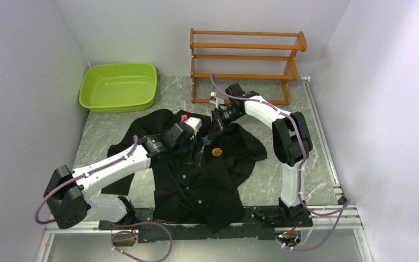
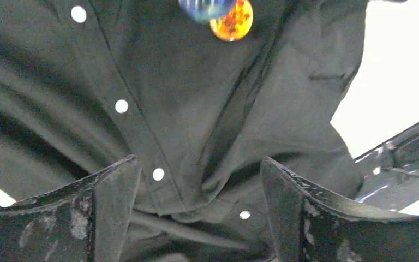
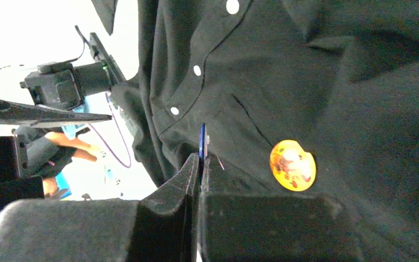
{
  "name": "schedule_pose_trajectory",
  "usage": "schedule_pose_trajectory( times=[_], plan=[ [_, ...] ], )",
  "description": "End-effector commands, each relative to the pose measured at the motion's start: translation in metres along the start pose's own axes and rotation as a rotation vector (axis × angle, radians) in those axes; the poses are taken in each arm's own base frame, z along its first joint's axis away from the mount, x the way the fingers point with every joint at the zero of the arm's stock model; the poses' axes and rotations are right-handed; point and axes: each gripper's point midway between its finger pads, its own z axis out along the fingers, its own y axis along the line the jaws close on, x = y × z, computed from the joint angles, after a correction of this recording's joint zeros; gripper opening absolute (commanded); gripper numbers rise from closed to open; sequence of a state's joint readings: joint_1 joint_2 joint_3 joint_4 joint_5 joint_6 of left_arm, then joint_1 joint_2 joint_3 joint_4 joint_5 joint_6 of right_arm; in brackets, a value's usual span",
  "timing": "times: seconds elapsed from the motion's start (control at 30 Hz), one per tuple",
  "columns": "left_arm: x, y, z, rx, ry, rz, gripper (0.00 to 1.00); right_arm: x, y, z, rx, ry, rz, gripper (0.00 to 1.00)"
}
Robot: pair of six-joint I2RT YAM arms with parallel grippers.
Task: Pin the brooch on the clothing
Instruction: Adjust the clothes at the center of the board.
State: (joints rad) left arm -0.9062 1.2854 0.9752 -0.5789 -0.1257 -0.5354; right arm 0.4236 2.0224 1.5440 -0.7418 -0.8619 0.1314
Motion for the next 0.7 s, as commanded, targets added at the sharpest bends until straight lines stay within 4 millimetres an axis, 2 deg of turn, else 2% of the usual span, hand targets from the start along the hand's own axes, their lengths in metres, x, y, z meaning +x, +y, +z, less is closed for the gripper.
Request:
schedule_pose_trajectory(
  times=[0.0,0.13,0.33,0.5,0.57,0.67],
  plan=[
    [-0.035,-0.011,0.01,0.176,-0.076,-0.103,0.81,-0.004,0.014,0.007,-0.043,0.032,-0.021,0.0],
    [-0.053,0.011,0.038,0.14,-0.092,-0.14,0.74,-0.014,-0.007,-0.002,0.015,-0.042,0.036,0.0],
    [-0.075,0.041,0.094,0.05,-0.059,-0.117,0.79,-0.015,-0.026,-0.025,0.153,-0.1,0.055,0.0],
    [-0.081,0.05,0.141,0.006,0.011,-0.023,0.82,-0.017,-0.053,-0.061,0.335,-0.212,0.088,0.0],
    [-0.086,0.054,0.155,-0.012,0.01,-0.017,0.78,-0.017,-0.054,-0.073,0.346,-0.247,0.084,0.0],
    [-0.092,0.065,0.174,-0.058,0.018,-0.026,0.7,-0.015,-0.049,-0.077,0.324,-0.25,0.065,0.0]
  ],
)
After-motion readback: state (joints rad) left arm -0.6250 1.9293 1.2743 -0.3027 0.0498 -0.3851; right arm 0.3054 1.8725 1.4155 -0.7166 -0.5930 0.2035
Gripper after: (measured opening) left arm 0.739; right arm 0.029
